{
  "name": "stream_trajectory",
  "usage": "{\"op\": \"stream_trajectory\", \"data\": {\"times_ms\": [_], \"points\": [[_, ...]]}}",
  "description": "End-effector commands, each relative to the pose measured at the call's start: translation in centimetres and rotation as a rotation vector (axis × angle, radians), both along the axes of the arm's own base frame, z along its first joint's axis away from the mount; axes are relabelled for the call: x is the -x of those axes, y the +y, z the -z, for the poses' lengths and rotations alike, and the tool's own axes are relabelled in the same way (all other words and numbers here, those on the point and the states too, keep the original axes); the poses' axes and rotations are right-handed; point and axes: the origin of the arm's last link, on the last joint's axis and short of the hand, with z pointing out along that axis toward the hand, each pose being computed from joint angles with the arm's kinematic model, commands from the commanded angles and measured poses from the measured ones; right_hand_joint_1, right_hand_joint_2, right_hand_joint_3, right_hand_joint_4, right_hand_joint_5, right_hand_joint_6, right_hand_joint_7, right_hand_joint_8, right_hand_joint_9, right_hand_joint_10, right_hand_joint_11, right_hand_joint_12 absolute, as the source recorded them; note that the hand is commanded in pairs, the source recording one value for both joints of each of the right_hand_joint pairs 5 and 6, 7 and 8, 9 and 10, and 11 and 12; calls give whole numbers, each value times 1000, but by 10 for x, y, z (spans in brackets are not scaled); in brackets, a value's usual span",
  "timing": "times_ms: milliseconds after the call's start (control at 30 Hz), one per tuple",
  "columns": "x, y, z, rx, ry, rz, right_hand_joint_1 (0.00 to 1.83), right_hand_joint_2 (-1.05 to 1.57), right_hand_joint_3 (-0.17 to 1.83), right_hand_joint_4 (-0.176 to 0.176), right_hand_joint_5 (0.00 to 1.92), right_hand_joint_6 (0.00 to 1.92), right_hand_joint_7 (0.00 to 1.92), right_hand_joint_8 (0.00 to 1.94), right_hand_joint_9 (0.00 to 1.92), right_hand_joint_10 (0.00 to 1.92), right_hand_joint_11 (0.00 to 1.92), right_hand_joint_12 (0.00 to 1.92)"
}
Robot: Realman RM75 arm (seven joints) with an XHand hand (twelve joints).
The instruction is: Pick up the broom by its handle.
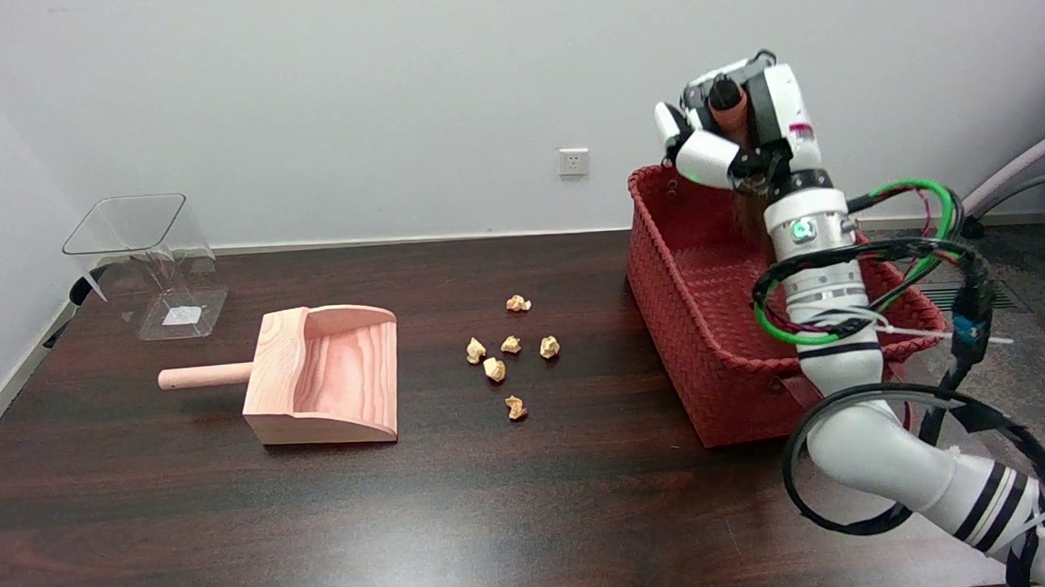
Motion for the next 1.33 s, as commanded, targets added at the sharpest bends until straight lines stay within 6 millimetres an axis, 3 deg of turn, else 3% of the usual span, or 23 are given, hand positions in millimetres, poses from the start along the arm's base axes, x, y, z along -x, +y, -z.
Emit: {"op": "stream_trajectory", "data": {"times_ms": [33, 133, 500, 967, 1133, 1333], "points": [[-77, -6, 26, -73, 105, -173, 1303, 1264, 690, 0, 1920, 1920, 1920, 1920, 1920, 1920, 1920, 1920], [-83, -7, 37, -106, 116, -183, 1299, 1270, 682, 0, 1920, 1920, 1920, 1920, 1920, 1920, 1920, 1920], [-70, -13, 122, -252, 110, -145, 1290, 1296, 669, 0, 1920, 1920, 1920, 1920, 1920, 1920, 1920, 1920], [-62, -18, 205, -372, 95, -127, 1275, 1355, 643, 0, 1920, 1920, 1920, 1920, 1920, 1920, 1920, 1920], [-47, -27, 218, -343, 81, -81, 1270, 1369, 644, 0, 1920, 1920, 1920, 1920, 1920, 1920, 1920, 1920], [-21, -43, 218, -285, 63, -12, 1260, 1395, 632, 0, 1920, 1920, 1920, 1920, 1920, 1920, 1920, 1920]]}}
